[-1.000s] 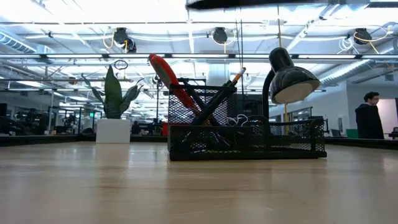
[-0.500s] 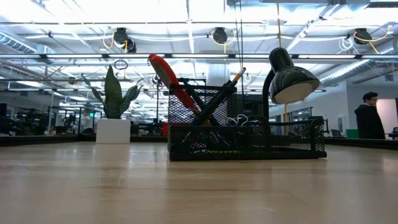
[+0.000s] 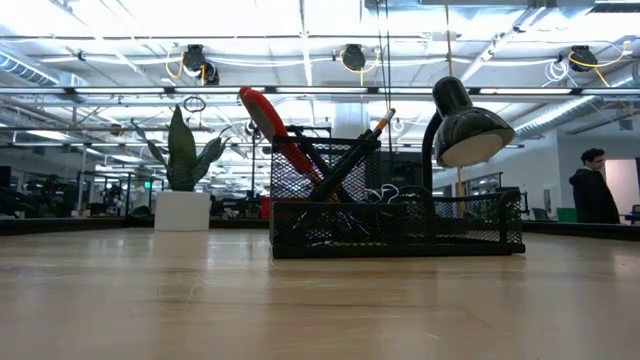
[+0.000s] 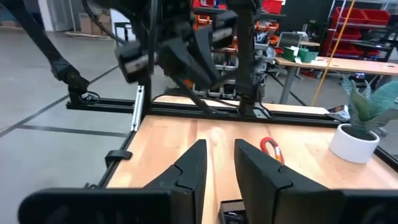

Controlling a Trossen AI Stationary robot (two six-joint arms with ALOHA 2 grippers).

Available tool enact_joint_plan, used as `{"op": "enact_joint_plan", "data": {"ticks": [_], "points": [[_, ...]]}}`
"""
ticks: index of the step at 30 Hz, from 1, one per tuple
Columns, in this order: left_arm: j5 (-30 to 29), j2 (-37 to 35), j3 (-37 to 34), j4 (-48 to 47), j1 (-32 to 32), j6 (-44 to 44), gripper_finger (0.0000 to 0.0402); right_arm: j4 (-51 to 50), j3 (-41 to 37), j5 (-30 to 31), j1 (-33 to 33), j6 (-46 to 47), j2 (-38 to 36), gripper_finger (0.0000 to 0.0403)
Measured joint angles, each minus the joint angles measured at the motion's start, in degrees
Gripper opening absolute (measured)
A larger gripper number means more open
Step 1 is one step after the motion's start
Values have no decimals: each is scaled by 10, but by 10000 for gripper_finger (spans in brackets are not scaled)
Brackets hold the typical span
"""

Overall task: Pick and place office supplies into organizer
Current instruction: Put the black pen into the black desk organizer

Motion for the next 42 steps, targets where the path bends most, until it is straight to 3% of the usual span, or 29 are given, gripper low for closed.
{"op": "enact_joint_plan", "data": {"ticks": [12, 19, 27, 42], "points": [[-52, -37, 0, -11, 2, 43, 30, -5, 0, -6, -62, 0, 0, 73], [-60, -38, 0, -12, 7, 48, 30, 33, -1, -124, -131, 0, 5, 73], [-60, -38, 0, -12, 8, 48, 30, 45, -1, -213, -188, 2, 10, 74], [-69, -38, 0, -9, 8, 55, 31, 160, -1, -287, -229, -22, 39, 143]]}}
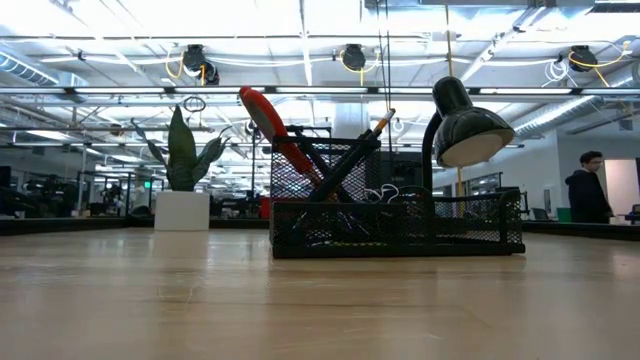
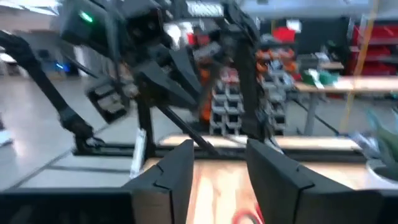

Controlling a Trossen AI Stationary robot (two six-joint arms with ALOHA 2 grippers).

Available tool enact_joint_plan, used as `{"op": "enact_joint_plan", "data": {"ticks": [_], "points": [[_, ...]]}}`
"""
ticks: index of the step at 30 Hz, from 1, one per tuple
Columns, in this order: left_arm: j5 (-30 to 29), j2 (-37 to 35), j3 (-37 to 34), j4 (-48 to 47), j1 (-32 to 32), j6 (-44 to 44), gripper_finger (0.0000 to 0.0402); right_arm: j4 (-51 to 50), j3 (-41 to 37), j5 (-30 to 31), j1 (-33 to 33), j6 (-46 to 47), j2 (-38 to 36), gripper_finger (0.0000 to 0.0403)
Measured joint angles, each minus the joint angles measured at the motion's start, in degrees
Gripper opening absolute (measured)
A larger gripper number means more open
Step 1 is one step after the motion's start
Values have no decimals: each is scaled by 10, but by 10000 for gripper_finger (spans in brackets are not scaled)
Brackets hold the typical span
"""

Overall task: Pick and place office supplies into organizer
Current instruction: Put the black pen into the black desk organizer

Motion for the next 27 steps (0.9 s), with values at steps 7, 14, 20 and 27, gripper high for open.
{"op": "enact_joint_plan", "data": {"ticks": [7, 14, 20, 27], "points": [[-3, 0, 0, 3, 0, 6, 31, 77, 0, -11, -17, -16, 50, 170], [-4, 0, 0, 3, 0, 7, 31, 191, 0, -50, -37, -27, 103, 175], [-4, 0, 0, 3, 0, 8, 31, 261, 0, -79, -45, -29, 138, 176], [-7, 0, 0, 6, 0, 11, 31, 327, 0, -98, -54, -19, 173, 180]]}}
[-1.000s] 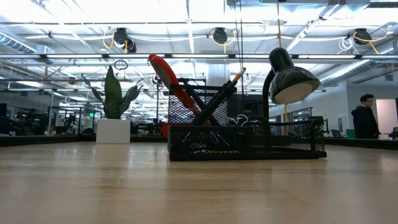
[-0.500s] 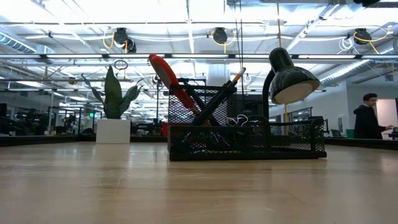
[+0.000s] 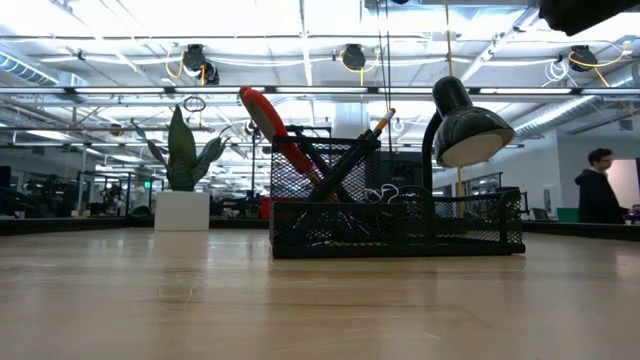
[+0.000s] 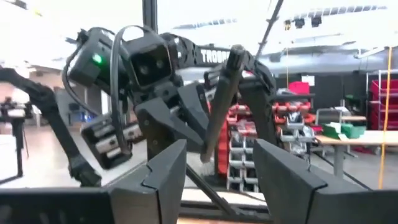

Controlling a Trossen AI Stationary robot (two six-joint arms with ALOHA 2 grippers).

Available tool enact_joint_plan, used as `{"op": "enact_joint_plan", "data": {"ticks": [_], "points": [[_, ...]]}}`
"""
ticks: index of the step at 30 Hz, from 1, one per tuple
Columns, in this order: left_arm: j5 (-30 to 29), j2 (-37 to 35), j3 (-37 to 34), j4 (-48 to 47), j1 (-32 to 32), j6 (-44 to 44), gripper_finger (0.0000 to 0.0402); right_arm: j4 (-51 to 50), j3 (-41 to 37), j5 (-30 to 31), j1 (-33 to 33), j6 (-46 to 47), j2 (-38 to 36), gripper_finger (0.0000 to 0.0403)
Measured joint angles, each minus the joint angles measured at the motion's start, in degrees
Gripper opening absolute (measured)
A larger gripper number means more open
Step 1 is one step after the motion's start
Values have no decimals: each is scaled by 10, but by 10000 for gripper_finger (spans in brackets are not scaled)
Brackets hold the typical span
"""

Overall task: Pick and place office supplies into organizer
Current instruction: Put the black pen into the black desk organizer

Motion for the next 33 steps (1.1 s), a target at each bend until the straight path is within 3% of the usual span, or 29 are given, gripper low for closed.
{"op": "enact_joint_plan", "data": {"ticks": [4, 33], "points": [[0, 0, 0, 3, 0, 2, 31, 43, 0, -12, -6, 2, 13, 180], [7, 0, 0, 28, 16, 31, 31, 50, 0, -24, -13, 17, 15, 181]]}}
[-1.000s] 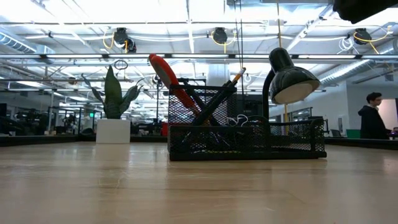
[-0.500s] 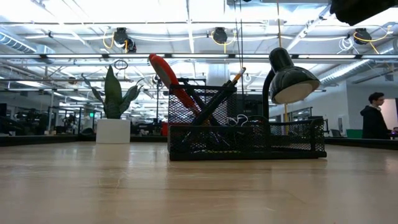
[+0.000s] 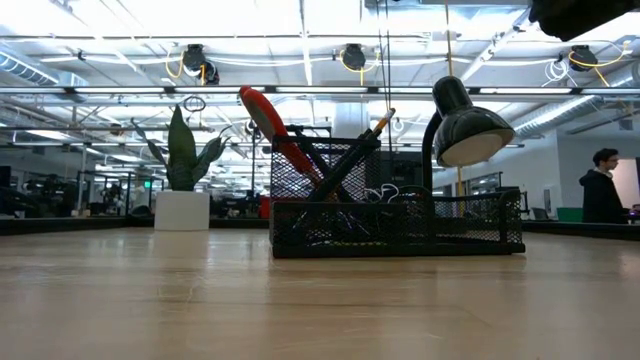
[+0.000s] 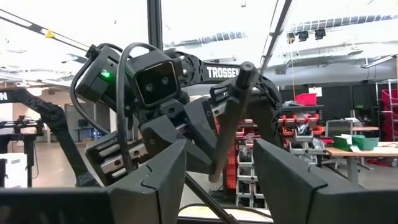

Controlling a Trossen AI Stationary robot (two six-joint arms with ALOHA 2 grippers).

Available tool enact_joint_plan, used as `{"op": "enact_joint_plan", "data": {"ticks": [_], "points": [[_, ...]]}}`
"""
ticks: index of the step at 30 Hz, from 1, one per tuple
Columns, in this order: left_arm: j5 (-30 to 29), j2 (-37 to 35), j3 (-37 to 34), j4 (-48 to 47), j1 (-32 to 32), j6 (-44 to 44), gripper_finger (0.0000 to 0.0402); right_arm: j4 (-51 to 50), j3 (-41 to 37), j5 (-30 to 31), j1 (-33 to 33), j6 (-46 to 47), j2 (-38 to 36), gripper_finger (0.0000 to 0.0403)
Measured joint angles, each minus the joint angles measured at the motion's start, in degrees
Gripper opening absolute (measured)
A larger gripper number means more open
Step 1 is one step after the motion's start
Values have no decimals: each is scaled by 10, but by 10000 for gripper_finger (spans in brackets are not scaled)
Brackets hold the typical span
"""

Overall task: Pick and place office supplies into organizer
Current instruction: Put the black pen into the black desk organizer

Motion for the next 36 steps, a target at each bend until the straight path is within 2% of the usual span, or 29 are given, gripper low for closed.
{"op": "enact_joint_plan", "data": {"ticks": [27, 36], "points": [[27, 0, 0, 57, 23, 56, 31, -22, 17, -2, -11, 17, 0, 180], [35, 0, 0, 57, 25, 58, 31, -22, 17, -2, -11, 16, 0, 133]]}}
